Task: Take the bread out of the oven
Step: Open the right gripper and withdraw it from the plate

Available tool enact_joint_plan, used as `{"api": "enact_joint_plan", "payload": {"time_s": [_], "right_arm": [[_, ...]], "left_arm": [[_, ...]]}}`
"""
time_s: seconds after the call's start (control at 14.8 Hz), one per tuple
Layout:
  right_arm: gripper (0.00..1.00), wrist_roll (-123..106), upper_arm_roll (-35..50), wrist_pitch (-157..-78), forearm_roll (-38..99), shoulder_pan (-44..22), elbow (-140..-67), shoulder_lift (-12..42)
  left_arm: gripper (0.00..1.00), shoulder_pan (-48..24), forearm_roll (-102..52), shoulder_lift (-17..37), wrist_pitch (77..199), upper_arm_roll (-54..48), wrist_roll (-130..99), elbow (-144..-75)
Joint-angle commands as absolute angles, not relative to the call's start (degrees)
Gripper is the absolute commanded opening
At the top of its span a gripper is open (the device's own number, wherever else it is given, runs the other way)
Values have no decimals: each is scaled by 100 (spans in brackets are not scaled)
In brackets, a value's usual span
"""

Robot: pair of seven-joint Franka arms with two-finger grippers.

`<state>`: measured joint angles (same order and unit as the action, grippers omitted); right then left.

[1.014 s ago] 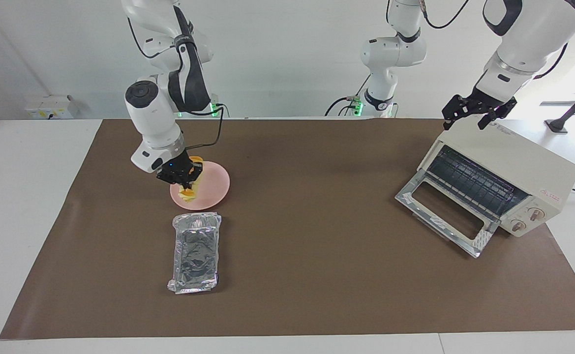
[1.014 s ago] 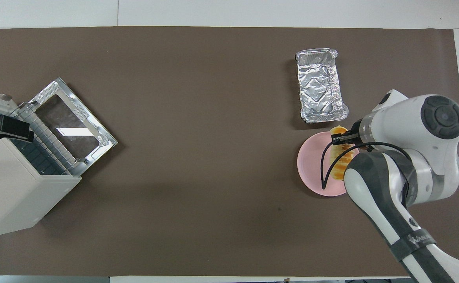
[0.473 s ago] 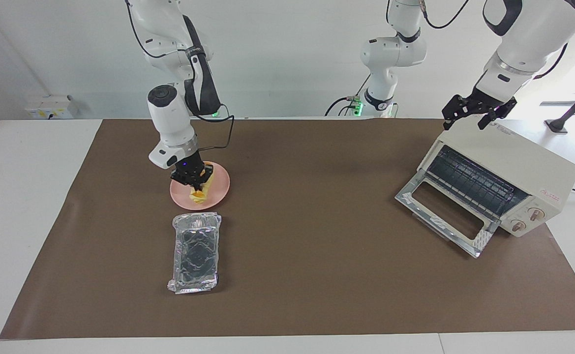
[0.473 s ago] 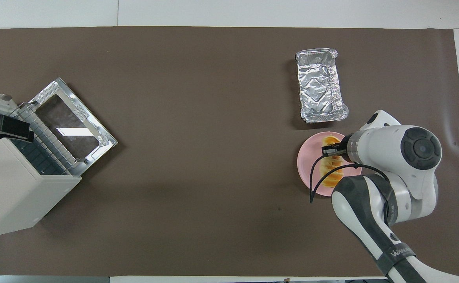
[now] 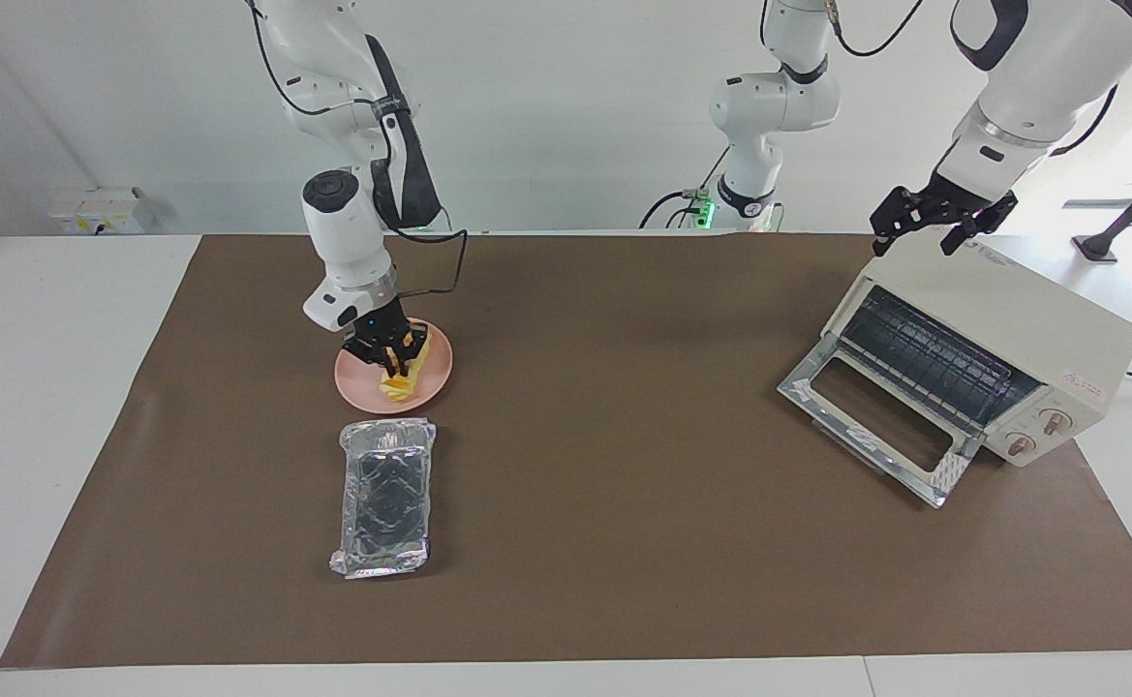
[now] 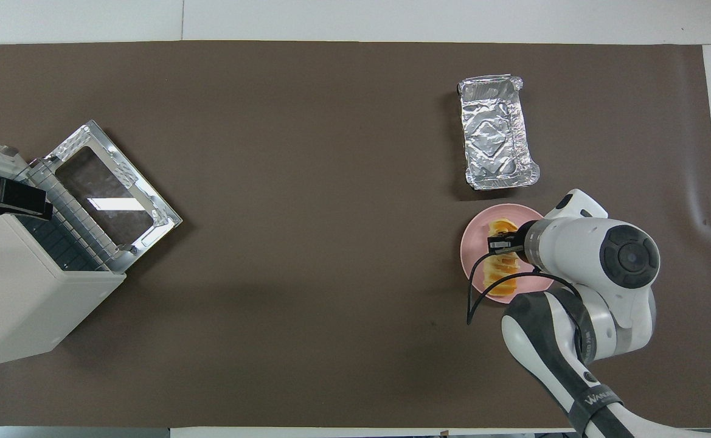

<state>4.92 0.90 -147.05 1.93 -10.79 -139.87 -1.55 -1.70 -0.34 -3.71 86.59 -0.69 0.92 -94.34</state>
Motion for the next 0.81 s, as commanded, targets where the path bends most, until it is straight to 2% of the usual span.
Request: {"api": "enact_joint_plan", "payload": {"time_s": [0.0,0.74], "right_arm": [[100,484,106,-14154,272,-985,-13713,-237],[100,-615,88,-10445,193,-238,-10752,-229]], "left_arm": [[100,-132,-132,-404,8552,-70,114,-9413],[100,-132,-123,-404,8552,-70,114,-9413]]}}
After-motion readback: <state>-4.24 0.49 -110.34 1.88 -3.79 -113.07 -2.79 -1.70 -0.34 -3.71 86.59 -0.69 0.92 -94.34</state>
